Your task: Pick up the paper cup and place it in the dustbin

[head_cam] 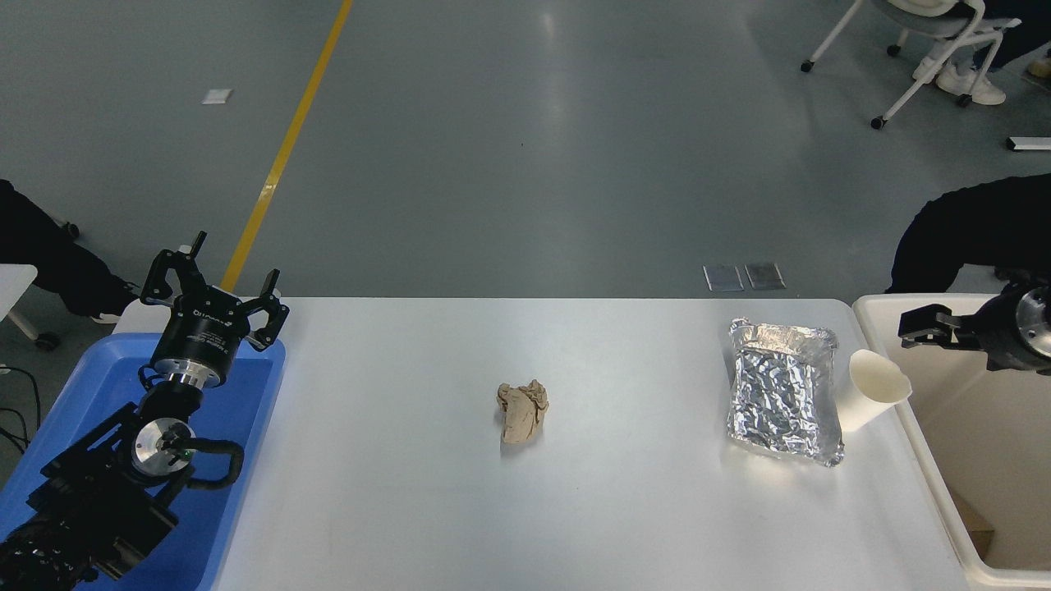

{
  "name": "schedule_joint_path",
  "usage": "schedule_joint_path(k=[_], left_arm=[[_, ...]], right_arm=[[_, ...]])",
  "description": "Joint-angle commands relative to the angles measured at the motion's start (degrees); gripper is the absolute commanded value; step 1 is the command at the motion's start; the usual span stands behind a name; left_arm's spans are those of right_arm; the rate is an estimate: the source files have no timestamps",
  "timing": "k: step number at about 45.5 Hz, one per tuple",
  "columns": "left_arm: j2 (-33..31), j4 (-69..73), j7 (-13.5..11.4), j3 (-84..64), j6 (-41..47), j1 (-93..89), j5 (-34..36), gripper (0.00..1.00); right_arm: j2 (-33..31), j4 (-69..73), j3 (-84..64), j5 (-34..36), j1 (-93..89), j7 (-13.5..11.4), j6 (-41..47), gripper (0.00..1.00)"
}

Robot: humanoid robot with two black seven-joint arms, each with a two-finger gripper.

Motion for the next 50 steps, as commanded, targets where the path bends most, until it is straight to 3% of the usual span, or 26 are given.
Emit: schedule_joint_path(k=[1,39,44,50], left_arm=[[0.00,0.03,0.00,-0.07,-0.01,0.00,-0.07,0.99],[0.00,0.03,0.00,-0.07,-0.01,0.00,-0.07,0.99],[0.00,0.03,0.00,-0.07,-0.01,0.00,0.02,0.99],[0.00,0.03,0.00,-0.07,-0.01,0.00,0.02,0.99]], right_arm=[[-0.45,-4.51,5.11,5.27,-8.91,-0.05,-5.32,1.00],[-0.18,-4.78,10.82,5.63,-15.59,0.04,-13.49,0.97],[0.08,-4.69,10.91,5.72,-16.47,0.13,-14.99,0.81],[0.17,-4.69,10.91,5.63,-16.65,0.48,-16.04,0.50]])
